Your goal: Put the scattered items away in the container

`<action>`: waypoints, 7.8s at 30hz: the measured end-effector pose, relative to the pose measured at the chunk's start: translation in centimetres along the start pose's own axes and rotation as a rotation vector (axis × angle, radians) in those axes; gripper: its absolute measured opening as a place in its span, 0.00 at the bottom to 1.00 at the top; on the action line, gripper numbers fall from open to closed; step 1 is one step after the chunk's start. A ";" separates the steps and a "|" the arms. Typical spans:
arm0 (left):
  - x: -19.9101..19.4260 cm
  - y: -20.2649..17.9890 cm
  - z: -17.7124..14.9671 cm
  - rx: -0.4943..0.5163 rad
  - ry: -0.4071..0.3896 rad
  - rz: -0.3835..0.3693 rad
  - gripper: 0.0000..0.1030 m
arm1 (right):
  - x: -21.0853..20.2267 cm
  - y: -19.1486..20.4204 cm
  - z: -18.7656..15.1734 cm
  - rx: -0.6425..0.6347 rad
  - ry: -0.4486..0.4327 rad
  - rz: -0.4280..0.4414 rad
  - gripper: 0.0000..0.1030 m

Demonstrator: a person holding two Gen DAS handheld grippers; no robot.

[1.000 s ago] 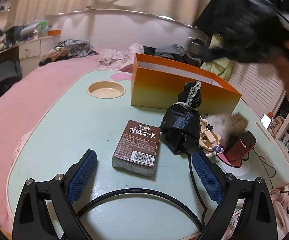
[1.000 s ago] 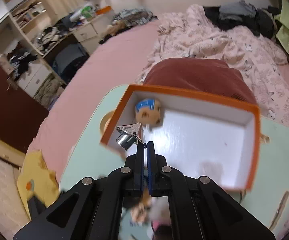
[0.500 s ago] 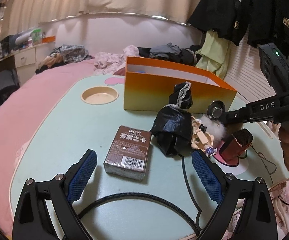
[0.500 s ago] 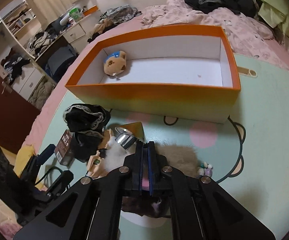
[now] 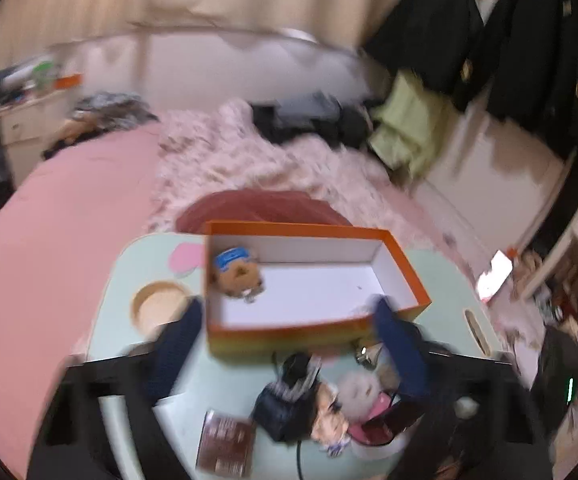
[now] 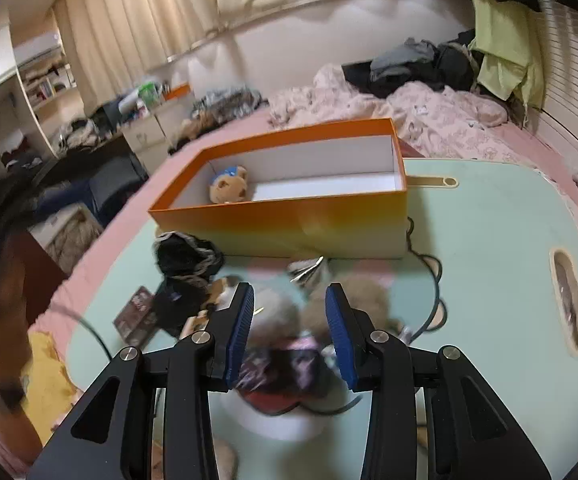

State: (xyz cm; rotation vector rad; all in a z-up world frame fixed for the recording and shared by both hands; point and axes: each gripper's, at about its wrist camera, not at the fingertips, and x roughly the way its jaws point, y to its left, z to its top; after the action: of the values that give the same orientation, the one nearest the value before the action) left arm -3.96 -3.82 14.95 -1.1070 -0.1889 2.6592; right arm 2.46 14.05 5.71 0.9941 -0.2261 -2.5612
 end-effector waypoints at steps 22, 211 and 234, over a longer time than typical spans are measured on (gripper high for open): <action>17.6 1.3 3.9 0.008 0.356 0.468 0.69 | -1.7 1.8 -1.7 -0.070 -0.062 0.042 0.38; 5.4 3.1 3.8 -0.028 0.216 0.203 0.99 | 7.3 2.6 16.5 -0.249 0.411 -0.360 0.70; -6.5 3.1 -4.1 0.106 -0.030 0.069 0.99 | -6.0 5.6 10.9 -0.362 0.126 -0.186 0.70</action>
State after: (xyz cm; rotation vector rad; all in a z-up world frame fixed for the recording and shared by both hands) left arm 2.76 -8.56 15.83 -1.0592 -0.0158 2.7127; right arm 0.78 11.54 19.02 1.0684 0.3684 -2.5588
